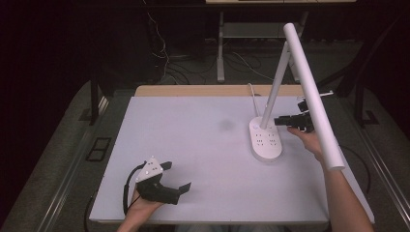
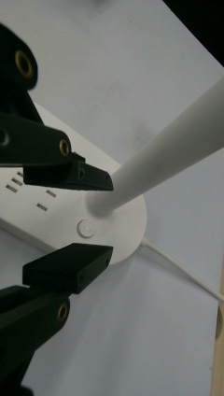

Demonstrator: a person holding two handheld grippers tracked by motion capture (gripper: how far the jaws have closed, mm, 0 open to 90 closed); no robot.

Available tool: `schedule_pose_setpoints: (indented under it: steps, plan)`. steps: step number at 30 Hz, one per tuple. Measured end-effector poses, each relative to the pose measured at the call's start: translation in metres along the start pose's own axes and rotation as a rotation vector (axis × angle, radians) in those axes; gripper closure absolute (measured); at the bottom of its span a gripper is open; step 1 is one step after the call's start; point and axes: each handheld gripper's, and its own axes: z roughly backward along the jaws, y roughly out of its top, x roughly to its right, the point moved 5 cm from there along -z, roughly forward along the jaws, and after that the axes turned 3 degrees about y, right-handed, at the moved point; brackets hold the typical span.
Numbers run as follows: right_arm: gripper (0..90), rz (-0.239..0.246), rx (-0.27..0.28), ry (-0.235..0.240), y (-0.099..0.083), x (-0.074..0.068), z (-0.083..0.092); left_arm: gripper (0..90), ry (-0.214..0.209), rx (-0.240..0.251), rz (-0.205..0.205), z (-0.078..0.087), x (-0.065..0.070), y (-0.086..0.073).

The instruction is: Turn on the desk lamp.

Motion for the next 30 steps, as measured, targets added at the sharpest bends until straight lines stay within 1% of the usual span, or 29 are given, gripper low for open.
schedule_pose_setpoints:
  steps: [2,8,13,18,20,21,30]
  plan:
    - [66.8,0.000,0.008,0.001,0.000,0.002,-0.002,0.0,0.000,0.000,0.000,0.000,0.000,0.000]
    - [79.8,-0.023,0.016,0.010,0.000,0.006,-0.009,0.0,-0.009,-0.003,0.001,-0.001,0.002,0.000]
    - [85.4,-0.030,0.011,0.017,-0.001,0.007,-0.018,0.0,-0.011,-0.004,0.000,-0.002,0.002,0.000]
    - [89.3,-0.029,0.005,0.015,-0.003,0.009,-0.028,0.0,-0.014,-0.002,0.001,-0.001,0.002,0.000]
    - [89.3,-0.030,0.004,0.013,-0.003,0.010,-0.031,0.0,-0.014,-0.002,0.001,-0.001,0.002,0.000]
    - [89.3,-0.042,0.002,0.010,-0.004,0.010,-0.033,0.0,-0.015,-0.002,0.002,-0.001,0.002,0.000]
    - [89.3,-0.049,-0.009,0.007,-0.006,0.014,-0.040,0.0,-0.019,0.001,0.006,-0.001,0.002,0.000]
